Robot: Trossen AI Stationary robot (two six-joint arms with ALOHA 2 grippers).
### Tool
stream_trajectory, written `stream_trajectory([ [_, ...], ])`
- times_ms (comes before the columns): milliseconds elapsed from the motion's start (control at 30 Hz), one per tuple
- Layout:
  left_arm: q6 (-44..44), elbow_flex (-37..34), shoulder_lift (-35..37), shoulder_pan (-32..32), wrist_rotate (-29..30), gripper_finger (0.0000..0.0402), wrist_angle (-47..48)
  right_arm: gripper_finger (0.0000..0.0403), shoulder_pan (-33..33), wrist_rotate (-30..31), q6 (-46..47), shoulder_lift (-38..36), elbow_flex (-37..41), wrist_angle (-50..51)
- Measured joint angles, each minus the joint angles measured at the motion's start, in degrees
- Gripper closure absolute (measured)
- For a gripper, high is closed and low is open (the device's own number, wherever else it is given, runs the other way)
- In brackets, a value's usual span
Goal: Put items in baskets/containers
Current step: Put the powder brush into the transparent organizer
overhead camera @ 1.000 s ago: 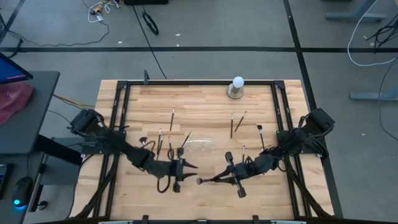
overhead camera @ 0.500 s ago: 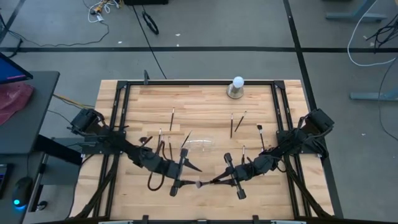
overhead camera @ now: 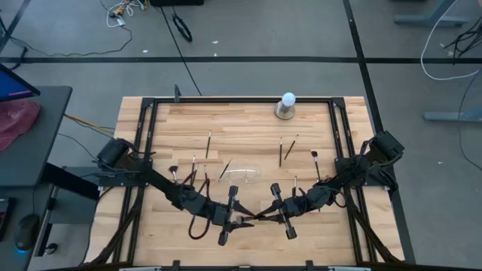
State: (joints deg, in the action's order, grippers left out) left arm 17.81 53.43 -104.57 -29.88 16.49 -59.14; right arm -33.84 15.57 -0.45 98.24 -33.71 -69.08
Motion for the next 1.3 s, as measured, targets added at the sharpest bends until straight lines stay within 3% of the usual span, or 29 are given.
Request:
stream_trajectory([
  [233, 0.5, 0.0, 0.4, -1.2, 1.8, 0.0348, 0.3, 0.0375, -0.1, 0.0, 0.3, 0.0, 0.0, 0.8],
  [367, -0.4, 0.0, 2.0, -1.9, 3.2, 0.0348, 3.9, 0.0364, -0.1, -0.1, 3.0, -0.1, -0.2, 2.8],
  [533, -5.1, 0.0, 6.7, -3.0, 11.2, 0.0348, 12.8, 0.0316, -0.1, 3.0, 10.4, -0.3, 0.1, 11.7],
  [733, -17.9, -0.1, 12.5, -0.8, 16.3, 0.0348, 30.0, 0.0253, -0.1, 9.9, 21.0, -3.1, 0.0, 28.6],
  [833, -25.2, 0.1, 15.4, 2.7, 17.9, 0.0348, 38.8, 0.0241, -0.1, 11.7, 24.6, -3.4, 0.0, 31.8],
  [1000, -33.3, -0.1, 16.3, 10.4, 17.2, 0.0348, 50.8, 0.0238, -0.1, 12.0, 24.9, -3.4, 0.0, 32.2],
  [1300, -35.6, -0.1, 16.1, 20.1, 6.0, 0.0348, 57.9, 0.0257, -0.1, 12.1, 23.8, -3.4, 0.0, 31.8],
])
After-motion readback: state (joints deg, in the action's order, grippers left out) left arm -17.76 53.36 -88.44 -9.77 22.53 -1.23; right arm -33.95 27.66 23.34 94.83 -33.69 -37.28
